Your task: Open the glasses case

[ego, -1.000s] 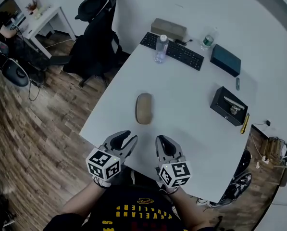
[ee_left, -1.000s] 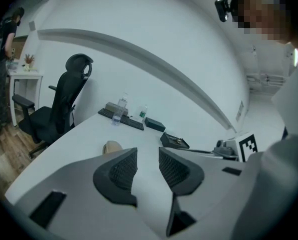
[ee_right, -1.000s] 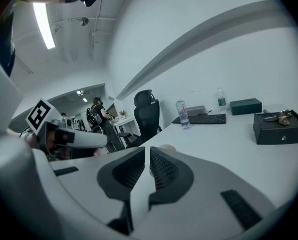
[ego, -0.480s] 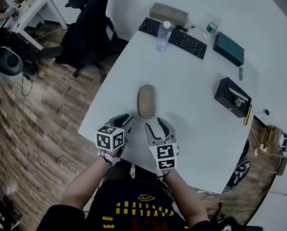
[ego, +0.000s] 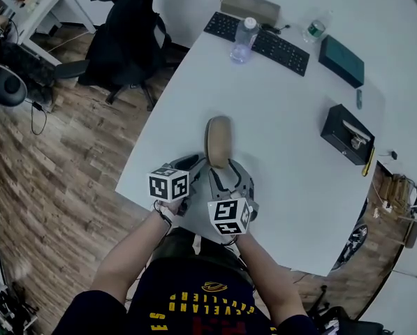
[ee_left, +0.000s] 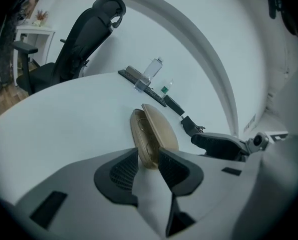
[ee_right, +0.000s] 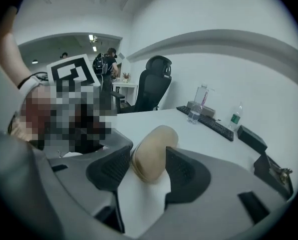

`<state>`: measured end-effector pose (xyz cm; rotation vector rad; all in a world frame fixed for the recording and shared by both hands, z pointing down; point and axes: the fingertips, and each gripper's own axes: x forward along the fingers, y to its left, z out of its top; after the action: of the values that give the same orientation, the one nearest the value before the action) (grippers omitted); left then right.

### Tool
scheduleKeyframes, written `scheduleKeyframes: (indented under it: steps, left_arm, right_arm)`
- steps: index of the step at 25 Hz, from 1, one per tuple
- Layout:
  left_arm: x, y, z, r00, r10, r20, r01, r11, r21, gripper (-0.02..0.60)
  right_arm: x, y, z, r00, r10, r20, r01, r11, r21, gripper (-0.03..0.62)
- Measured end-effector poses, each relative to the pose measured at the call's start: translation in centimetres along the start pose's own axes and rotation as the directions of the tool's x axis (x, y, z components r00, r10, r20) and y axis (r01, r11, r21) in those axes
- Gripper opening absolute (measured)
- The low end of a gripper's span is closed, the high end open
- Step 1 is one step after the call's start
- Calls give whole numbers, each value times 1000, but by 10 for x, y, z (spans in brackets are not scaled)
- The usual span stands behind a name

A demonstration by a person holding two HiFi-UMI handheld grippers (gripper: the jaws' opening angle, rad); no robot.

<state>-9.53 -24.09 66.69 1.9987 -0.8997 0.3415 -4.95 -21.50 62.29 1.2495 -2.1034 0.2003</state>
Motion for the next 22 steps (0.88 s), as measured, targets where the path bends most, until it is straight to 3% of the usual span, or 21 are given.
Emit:
scheduleKeyframes:
  steps: [4,9,17,22]
  left_arm:
    - [5,4,-4,1000,-19,8,20,996,-87,134]
    - [11,8,-5,999,-31,15,33,986,-162,132]
    - [19,7,-8,999,-23,-22,19,989,-150,102]
    - [23,6,-11,998,-7,-58,0,992,-126,96]
  right_arm:
    - [12,3,-8,999,-40,-32,36,994,-103,224]
    - [20,5,-16,996,-67,-51,58,985,-163,224]
    - [26,7,-20,989,-133,-56,112,954,-280,224]
    - [25,5,-20,991,-117,-61,103,976,-191,221]
